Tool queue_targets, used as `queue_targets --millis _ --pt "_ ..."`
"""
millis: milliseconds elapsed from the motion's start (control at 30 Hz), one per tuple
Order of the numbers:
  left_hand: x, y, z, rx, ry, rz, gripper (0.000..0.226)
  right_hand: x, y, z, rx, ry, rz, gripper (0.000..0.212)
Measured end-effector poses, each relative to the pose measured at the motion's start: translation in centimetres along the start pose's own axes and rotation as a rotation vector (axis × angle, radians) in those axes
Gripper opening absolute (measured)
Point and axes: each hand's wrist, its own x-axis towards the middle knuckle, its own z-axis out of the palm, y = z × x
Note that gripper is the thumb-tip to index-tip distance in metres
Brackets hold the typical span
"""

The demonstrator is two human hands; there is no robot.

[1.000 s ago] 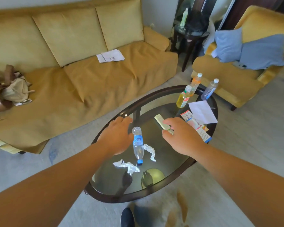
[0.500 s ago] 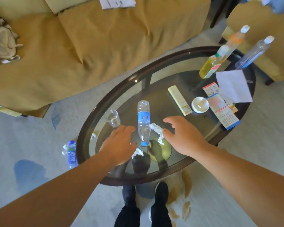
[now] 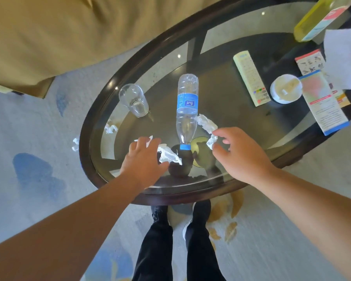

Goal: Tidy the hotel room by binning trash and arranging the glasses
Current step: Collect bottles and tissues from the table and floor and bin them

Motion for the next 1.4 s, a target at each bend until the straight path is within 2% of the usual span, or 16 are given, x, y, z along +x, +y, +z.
queue_targets --millis 267,600,833,1000,1133,1233,1400 --pt "3.5 0.5 2.8 0.106 -0.016 -0.063 0.08 1.3 1.1 1.0 0.024 0.021 0.035 0.039" --pt "4.4 -0.4 6.4 0.132 0.1 -0.046 0.05 2.3 1.1 2.1 0.049 0.018 0.012 0.038" --pt "4.1 -0.8 6.1 -0.09 -0.003 -0.025 0.018 2.5 1.0 2.6 0.039 0.013 0.01 0.039" --pt "2.3 -1.2 4.2 -0.218 0.026 -0.014 0.025 2.0 0.5 1.9 0.04 0.031 -0.003 0.038" --pt "0.9 -0.4 1.3 -0.26 0.063 -0.007 0.019 1.6 0.0 0.6 0.056 0.053 -0.001 0.039" --pt "0.1 0.8 -0.7 -0.268 0.054 0.048 0.021 1.5 -0.1 -0.4 0.044 0.054 0.013 0.038" --pt "-0.1 3.0 -2.8 -0.352 0.135 0.149 0.021 2.2 0.1 -1.0 -0.007 0.039 0.052 0.041"
